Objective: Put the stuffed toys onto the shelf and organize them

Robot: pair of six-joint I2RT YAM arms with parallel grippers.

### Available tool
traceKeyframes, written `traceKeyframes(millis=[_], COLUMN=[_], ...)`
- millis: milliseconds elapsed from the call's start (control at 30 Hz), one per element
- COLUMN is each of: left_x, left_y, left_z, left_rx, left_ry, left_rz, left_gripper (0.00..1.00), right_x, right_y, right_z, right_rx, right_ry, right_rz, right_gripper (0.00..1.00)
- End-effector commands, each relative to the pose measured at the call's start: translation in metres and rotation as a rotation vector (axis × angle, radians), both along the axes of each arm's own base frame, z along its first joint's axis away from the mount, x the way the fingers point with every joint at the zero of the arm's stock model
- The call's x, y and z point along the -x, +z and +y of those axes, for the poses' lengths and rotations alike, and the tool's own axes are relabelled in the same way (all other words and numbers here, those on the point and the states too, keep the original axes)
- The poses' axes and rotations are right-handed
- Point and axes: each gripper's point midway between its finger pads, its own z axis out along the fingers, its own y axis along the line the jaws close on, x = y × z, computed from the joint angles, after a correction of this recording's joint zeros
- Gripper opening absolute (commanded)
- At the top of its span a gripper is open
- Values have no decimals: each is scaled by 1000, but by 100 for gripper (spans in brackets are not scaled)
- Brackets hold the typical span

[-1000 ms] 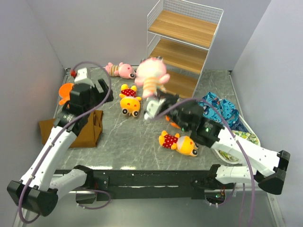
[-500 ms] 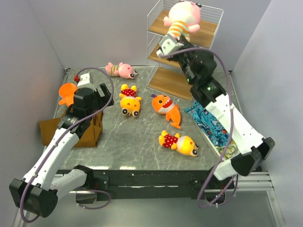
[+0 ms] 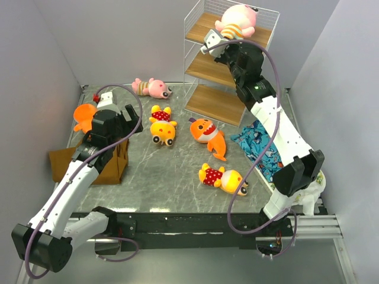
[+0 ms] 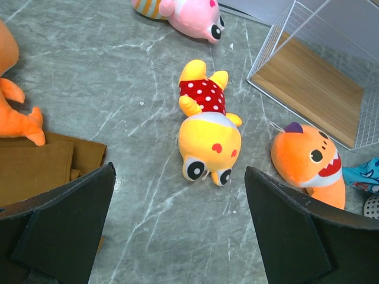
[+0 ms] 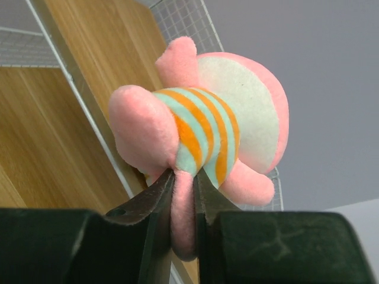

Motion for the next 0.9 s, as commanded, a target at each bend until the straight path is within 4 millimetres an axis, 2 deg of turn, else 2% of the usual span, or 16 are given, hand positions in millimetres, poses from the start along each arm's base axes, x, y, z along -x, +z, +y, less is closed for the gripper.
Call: traceKeyframes(millis=[0,233,433,600,733,867], left_x=[-3,-3,-5,-5,-4,-4], left_y=[21,22,17,18,20,19], left_z=[-5,-5,-5,-5,-4,-5], left_rx=[14,11,5,6,9,5], left_ry=[-29,-27,-23,-27,-22,-24], left_rz=[-65,-69,-50,-54,-63,-56], left_gripper=[97,96,96,96,96,96], right_x=[4,9,7,12,16,16], right_y=[37,41,37,35,38,39], right_z=[-16,-29,-38,-49,-60,-65], right_rx=[-42,-54,-56,-60,-89,-105], right_ry=[-16,-59,-103,-144,-167,-182], right_rz=[-74,-80,-64,-63,-76,-77], right_gripper=[22,33,35,35,42,44])
